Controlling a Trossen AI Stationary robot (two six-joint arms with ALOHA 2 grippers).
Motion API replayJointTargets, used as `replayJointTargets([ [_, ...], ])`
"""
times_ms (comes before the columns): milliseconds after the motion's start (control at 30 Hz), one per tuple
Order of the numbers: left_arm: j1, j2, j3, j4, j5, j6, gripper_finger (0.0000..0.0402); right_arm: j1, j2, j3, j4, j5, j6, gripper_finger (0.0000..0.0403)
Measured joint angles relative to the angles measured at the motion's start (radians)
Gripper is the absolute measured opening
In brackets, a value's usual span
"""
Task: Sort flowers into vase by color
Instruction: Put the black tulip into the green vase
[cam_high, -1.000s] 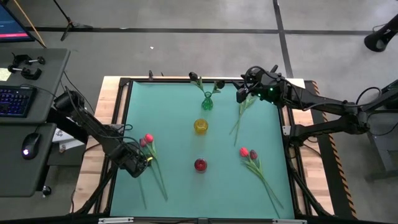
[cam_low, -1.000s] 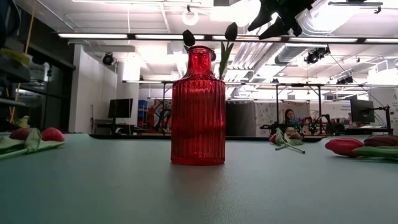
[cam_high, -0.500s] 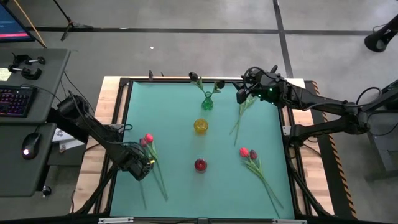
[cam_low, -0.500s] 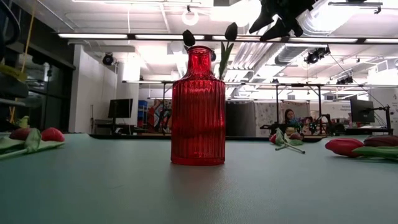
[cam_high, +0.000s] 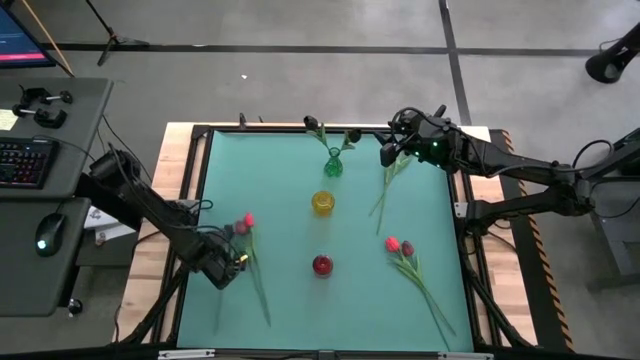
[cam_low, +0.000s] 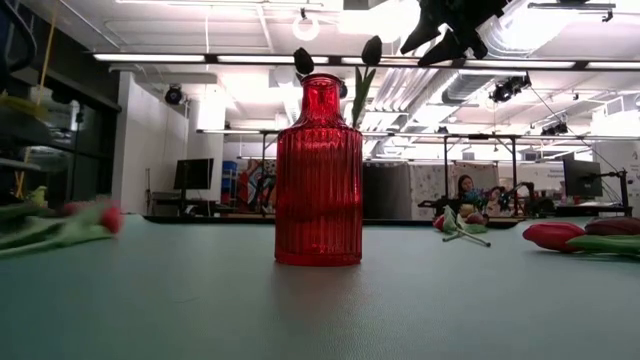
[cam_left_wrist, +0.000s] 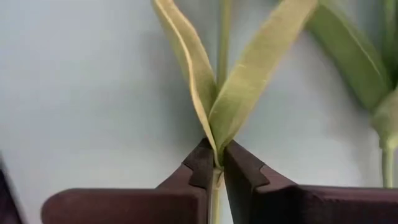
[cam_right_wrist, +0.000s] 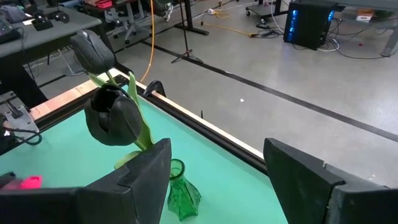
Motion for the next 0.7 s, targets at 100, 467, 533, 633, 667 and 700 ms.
replayJointTargets([
  [100, -0.019, -0.087, 0.014, -0.035, -0.017, 0.02, 0.0011, 0.0, 0.0, 0.0, -0.001, 0.0, 0.0, 0.0245],
  [467, -0.032, -0.476, 0.18, -0.093, -0.514, 0.481, 0.0002, 0.0, 0.0, 0.0, -0.001, -0.001, 0.003, 0.0245],
  [533, -0.001, -0.516, 0.211, -0.093, -0.708, 0.618, 0.0001, 0.0, 0.0, 0.0, 0.01, -0.007, 0.003, 0.0245],
  [633, 0.087, -0.55, 0.247, -0.069, -0.96, 0.864, 0.0001, 0.0, 0.0, 0.0, 0.06, -0.034, 0.003, 0.0245],
  [667, 0.129, -0.554, 0.253, -0.032, -1.011, 0.972, 0.0001, 0.0, -0.002, 0.0, 0.086, -0.05, 0.003, 0.0245],
  [700, 0.176, -0.556, 0.256, 0.018, -1.043, 1.089, 0.0001, 0.0, -0.004, 0.0, 0.117, -0.062, 0.003, 0.0245],
])
